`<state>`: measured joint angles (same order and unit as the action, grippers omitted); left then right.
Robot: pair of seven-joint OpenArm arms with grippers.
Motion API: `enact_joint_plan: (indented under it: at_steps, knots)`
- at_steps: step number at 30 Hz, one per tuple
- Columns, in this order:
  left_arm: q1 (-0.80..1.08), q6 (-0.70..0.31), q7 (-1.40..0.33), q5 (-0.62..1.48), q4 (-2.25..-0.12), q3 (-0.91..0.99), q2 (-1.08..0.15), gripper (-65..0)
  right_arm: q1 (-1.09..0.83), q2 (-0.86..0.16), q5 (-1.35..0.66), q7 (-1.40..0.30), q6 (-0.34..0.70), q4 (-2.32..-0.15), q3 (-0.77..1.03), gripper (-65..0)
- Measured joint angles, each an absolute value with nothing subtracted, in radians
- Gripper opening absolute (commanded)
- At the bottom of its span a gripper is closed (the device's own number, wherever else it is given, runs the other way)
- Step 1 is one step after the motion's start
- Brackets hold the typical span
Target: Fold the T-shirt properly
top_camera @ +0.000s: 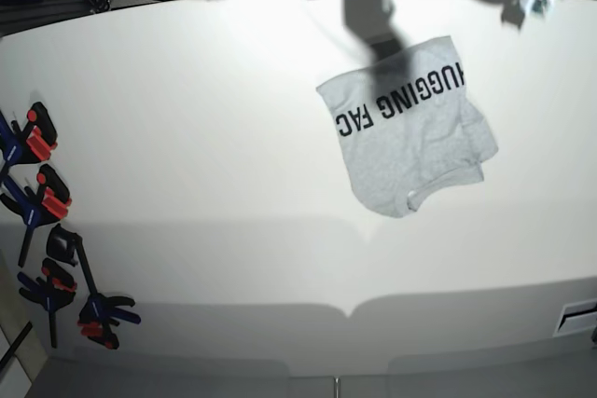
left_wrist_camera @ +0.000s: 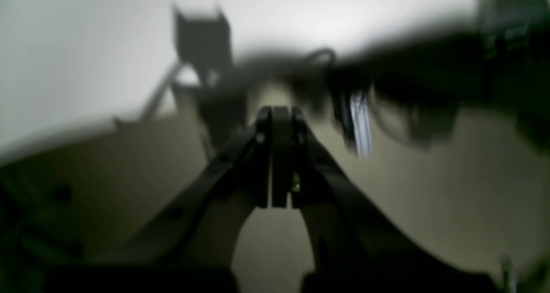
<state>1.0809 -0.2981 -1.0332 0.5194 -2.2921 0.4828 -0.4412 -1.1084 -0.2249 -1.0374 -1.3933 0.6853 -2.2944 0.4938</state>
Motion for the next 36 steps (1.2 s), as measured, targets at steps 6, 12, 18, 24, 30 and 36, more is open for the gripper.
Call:
enact_joint_plan:
  at_steps: [6,12,18,24,30,36]
  knots:
    - [1.156,-0.413,-0.878,0.517,-2.024,0.412,-0.439,-65.0,-1.176,-0.263,-0.708,-1.100,0.693,-1.996,0.365,-40.7]
    - [0.981,-0.486,-0.470,0.342,-1.452,0.230,-0.413,-65.0,-1.028,-0.395,-0.395,-0.434,0.692,-1.466,0.102,-40.7]
    - [0.690,-0.479,0.015,0.131,-0.843,0.213,-0.310,-65.0,-0.724,-0.391,-0.165,0.092,0.648,-0.914,-0.183,-40.7]
    - [0.468,-0.483,0.271,-0.035,-0.461,0.211,-0.252,-65.0,-0.480,-0.328,-0.028,0.225,0.426,-0.437,-0.402,-40.7]
    - [0.309,-0.477,0.224,-0.192,-0.379,0.213,-0.221,-65.0,-0.325,-0.263,-0.027,0.321,0.371,-0.248,-0.498,-40.7]
    - [0.254,-0.480,0.206,-0.307,-0.372,0.213,-0.220,-65.0,-0.299,-0.249,-0.026,0.319,0.371,-0.243,-0.511,-40.7]
